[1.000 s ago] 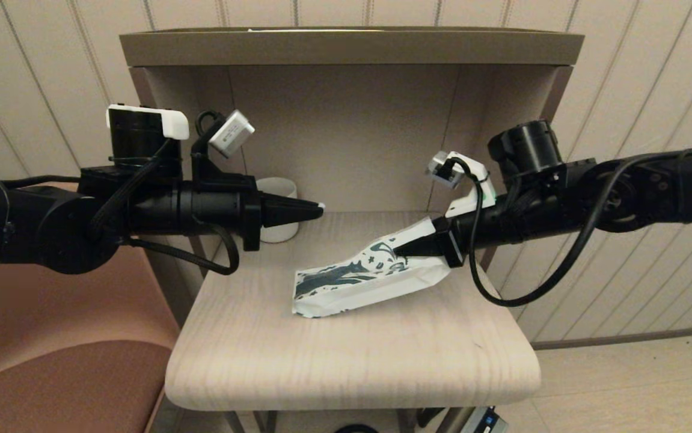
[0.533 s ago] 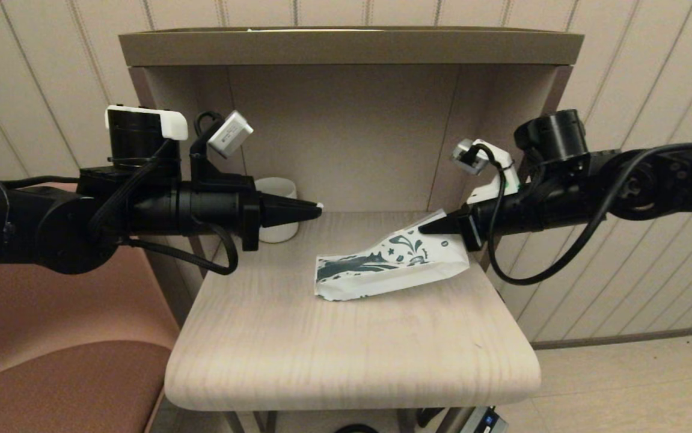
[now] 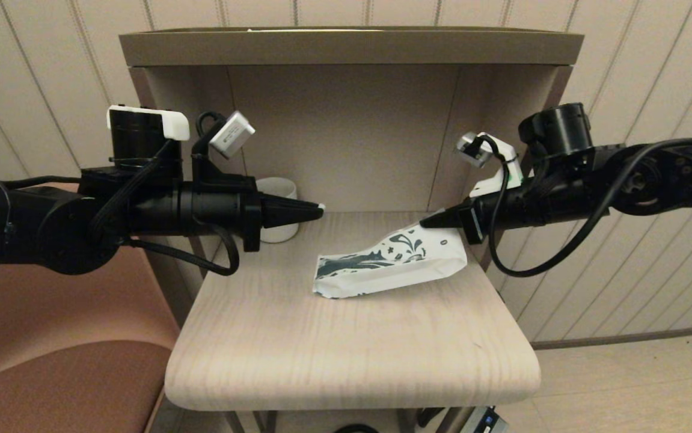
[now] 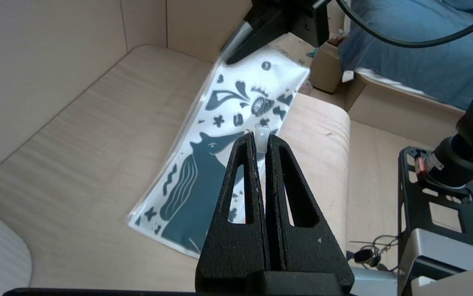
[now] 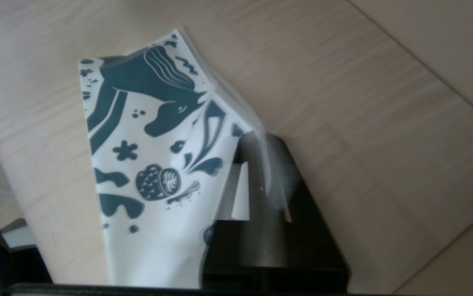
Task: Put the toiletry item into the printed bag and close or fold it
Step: Close the strorage bag and place it on the desk
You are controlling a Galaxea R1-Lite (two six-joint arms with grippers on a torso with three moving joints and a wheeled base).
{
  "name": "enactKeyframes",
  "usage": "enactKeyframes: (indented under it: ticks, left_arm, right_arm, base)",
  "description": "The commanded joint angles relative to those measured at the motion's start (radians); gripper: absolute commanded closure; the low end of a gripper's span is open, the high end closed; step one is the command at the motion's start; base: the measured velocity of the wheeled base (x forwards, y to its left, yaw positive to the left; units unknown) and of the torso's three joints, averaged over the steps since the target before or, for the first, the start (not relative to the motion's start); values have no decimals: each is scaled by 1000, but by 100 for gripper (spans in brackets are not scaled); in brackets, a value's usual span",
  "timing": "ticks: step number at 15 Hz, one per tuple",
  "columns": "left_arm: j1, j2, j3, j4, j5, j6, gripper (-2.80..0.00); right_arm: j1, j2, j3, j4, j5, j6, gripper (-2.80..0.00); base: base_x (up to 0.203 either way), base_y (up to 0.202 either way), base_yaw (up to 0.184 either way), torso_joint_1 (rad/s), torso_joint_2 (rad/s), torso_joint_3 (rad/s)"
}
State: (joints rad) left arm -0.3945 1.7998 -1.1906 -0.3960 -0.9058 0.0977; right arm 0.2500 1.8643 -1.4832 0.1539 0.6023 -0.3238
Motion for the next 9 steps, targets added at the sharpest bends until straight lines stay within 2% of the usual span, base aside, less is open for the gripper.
enactKeyframes:
  ticks: [1, 9]
  left_arm:
    - [0, 0, 0, -3, -7, 1, 0]
    - [0, -3, 3, -4, -7, 2, 0]
  right_arm:
    - [0, 3, -5, 1, 4, -3, 0]
    - [6, 6, -8, -1, 4, -1, 0]
  base:
    - [0, 0, 0, 0, 0, 0]
    - [0, 0, 0, 0, 0, 0]
